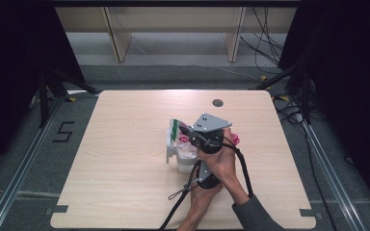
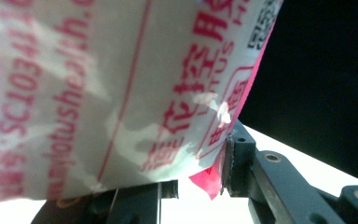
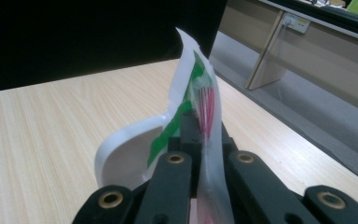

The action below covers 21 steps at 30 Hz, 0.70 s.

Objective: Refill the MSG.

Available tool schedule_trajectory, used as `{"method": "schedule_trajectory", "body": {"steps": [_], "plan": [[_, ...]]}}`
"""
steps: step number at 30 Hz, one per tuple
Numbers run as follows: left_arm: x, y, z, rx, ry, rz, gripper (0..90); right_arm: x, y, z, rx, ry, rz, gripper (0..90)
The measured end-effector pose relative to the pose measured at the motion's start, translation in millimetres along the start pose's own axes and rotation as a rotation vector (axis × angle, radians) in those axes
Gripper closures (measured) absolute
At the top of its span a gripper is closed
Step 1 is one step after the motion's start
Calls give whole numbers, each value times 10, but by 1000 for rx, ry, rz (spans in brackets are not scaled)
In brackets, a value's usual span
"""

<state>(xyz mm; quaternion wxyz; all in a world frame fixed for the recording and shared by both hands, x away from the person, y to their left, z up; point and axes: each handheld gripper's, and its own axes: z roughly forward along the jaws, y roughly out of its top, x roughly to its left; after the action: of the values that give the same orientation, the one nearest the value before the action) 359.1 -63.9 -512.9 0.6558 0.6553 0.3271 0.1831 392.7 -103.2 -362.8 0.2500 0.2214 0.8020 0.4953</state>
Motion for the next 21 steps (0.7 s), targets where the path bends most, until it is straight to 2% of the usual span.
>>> {"method": "schedule_trajectory", "body": {"steps": [2, 3, 4, 6, 7, 9, 12, 13, 14, 15, 16, 19, 21], "plan": [[-2, 5, -2, -4, 1, -2, 714, 1, 10, -11, -5, 0, -2, 896], [3, 7, 2, 7, -28, 9, 714, 11, 16, -10, -8, 1, 3, 896], [9, 3, 0, 20, -25, 19, 713, 0, 12, -1, 2, 2, -20, 896], [7, 0, 2, 13, -26, 14, 713, 9, -1, 11, 6, 2, -13, 896], [6, 4, -3, 8, -25, 17, 713, 22, 5, -4, 6, -9, 6, 896], [-2, 14, -5, 1, -26, 9, 714, 14, 23, -14, -2, 2, -8, 896], [6, -2, 6, 4, -20, 18, 714, 24, 5, 2, 2, -7, 7, 896], [5, 1, -3, 11, -25, 18, 714, 8, 7, -1, 0, 2, -2, 896], [-1, 7, -19, 17, 12, 24, 714, 5, 9, -9, -3, -2, 8, 896], [-1, 7, -19, 17, 12, 24, 714, 5, 9, -9, -3, -2, 8, 896], [-11, 9, -9, -1, 6, 11, 714, 6, 14, -27, -14, -2, 30, 896], [-8, 1, -6, 4, 8, 15, 713, -11, 12, -24, -5, 4, 11, 896], [-9, 8, -13, 2, 8, 17, 714, -2, 10, -26, -13, -8, 26, 896]]}}
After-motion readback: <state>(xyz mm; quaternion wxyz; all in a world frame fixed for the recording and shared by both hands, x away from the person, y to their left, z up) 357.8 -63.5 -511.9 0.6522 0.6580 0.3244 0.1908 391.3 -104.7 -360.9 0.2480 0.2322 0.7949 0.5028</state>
